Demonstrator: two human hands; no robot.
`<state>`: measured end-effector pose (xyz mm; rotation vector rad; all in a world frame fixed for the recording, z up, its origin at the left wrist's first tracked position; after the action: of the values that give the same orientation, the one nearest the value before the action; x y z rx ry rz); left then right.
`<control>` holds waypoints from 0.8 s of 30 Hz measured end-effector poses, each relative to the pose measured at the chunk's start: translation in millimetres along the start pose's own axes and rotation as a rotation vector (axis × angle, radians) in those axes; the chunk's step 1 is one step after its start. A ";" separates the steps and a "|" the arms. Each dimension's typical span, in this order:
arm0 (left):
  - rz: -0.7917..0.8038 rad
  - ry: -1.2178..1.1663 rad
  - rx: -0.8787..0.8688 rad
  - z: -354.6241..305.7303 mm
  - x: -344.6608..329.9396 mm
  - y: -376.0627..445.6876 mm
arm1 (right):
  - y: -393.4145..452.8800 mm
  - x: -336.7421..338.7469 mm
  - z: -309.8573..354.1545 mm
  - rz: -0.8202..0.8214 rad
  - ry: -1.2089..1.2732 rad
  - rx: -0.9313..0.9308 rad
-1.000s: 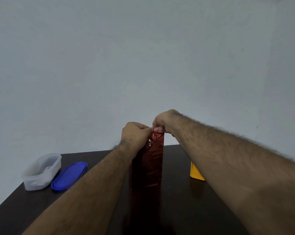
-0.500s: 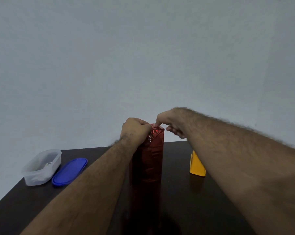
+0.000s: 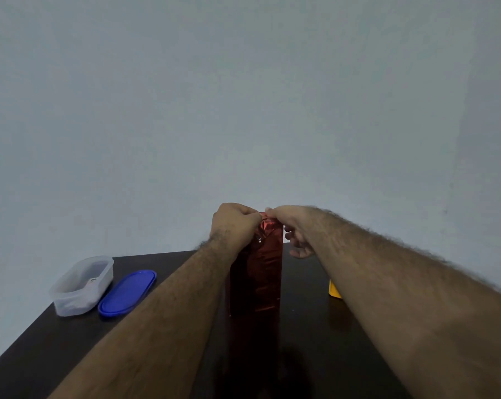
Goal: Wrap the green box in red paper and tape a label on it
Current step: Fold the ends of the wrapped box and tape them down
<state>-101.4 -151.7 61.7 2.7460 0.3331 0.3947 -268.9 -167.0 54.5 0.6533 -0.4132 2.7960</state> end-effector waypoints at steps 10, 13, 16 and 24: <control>-0.022 -0.053 0.031 2.3 -2.4 -1.5 | -2.3 -1.4 -8.8 0.075 0.202 0.134; -0.014 -0.046 0.031 0.5 -4.0 -3.2 | -3.5 -3.4 -7.5 0.081 0.156 0.170; -0.010 -0.049 0.031 0.9 -3.9 -1.4 | -0.8 -6.3 -6.5 0.076 0.090 0.190; 0.017 -0.229 0.040 1.2 9.0 -0.6 | -6.8 4.8 13.1 -0.170 -0.076 0.373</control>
<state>-92.7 -149.0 62.4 2.7979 0.2604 0.0756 -265.9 -164.1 69.4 0.8302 0.1519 2.7095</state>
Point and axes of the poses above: each hand's wrist, its own y-axis towards the middle knuckle, its own x-axis out of the back of the hand, z = x × y, the point moved 5 cm from there along y, towards the middle knuckle, and after that the axes turned 2 degrees about x, right-handed, at the moved point
